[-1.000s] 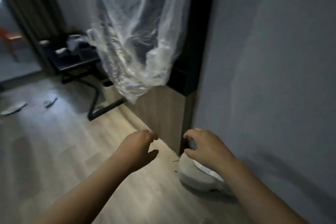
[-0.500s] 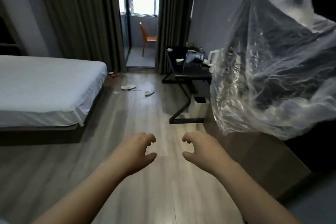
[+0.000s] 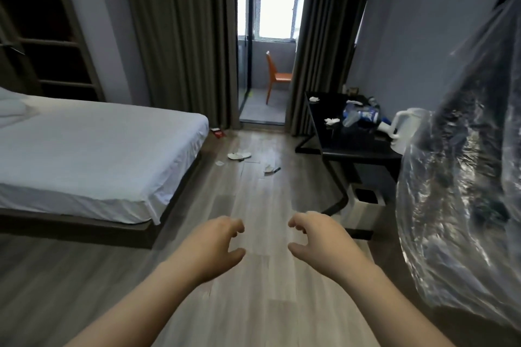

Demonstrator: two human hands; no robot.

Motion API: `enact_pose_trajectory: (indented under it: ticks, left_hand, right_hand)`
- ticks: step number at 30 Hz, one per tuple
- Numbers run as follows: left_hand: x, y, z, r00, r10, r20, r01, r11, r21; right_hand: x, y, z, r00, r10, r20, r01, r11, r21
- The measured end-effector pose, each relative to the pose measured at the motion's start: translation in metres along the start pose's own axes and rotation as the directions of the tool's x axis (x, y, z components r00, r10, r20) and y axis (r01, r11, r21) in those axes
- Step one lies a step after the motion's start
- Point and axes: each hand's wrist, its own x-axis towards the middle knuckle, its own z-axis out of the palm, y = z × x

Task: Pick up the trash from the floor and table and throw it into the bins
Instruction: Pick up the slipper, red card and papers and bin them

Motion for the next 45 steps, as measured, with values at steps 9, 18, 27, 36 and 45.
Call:
enact_pose_trajectory:
  ticks: [9, 18, 27, 36, 45]
  left_hand:
    - [0.154, -0.076, 0.001, 0.998, -0.061, 0.027, 0.061, 0.998, -0.024]
    - [0.340, -0.147, -0.024, 0.997, -0.058, 0.049, 0.060, 0.997, -0.045]
    - [0.529, -0.159, -0.027, 0.997, -0.024, 0.078, 0.027, 0.999, -0.039]
    - [0.685, -0.196, -0.041, 0.986, -0.150, 0.070, 0.154, 0.987, -0.050]
    - [0.817, -0.306, -0.045, 0.982, -0.181, 0.044, 0.184, 0.980, -0.070]
  right_hand:
    - [0.175, 0.028, 0.015, 0.996, -0.034, 0.084, 0.035, 0.999, -0.014]
    - [0.356, 0.067, 0.006, 0.992, 0.038, 0.124, -0.037, 0.999, -0.008]
    - [0.522, 0.152, -0.003, 0.995, 0.057, 0.086, -0.056, 0.998, -0.008]
    - [0.707, 0.208, -0.017, 0.988, -0.046, 0.148, 0.043, 0.999, 0.023]
    - [0.888, 0.196, 0.008, 0.979, -0.062, 0.193, 0.054, 0.998, 0.045]
